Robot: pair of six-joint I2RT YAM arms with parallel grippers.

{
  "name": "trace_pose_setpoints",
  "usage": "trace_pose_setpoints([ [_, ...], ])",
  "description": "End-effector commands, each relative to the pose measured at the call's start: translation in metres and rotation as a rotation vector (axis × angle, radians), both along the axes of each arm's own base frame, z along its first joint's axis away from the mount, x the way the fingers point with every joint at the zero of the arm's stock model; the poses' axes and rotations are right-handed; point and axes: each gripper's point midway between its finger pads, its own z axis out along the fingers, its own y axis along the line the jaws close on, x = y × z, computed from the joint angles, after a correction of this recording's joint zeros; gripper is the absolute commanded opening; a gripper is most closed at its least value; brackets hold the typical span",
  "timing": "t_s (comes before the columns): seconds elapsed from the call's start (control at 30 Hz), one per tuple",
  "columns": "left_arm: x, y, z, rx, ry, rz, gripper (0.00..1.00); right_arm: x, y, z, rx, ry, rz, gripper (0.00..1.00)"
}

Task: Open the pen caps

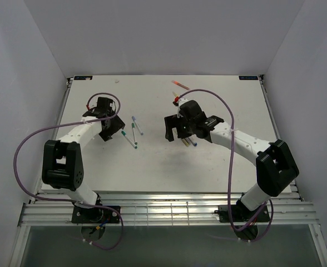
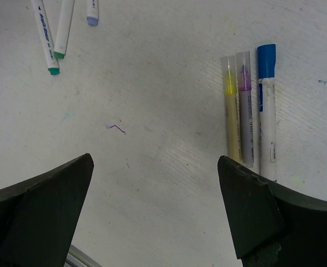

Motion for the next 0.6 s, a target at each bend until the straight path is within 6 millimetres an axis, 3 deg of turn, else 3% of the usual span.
trace_pose_setpoints([
  [0.0, 0.012, 0.004, 0.003, 0.065, 0.007, 0.015, 0.78, 0.005, -0.011, 0.02, 0.003, -0.079, -0.02, 0.98],
  [0.57, 0.035, -0.015, -0.033, 0.162, 0.097, 0.011, 0.74, 0.002, -0.041, 0.012, -0.008, -0.084, -0.057, 0.98],
])
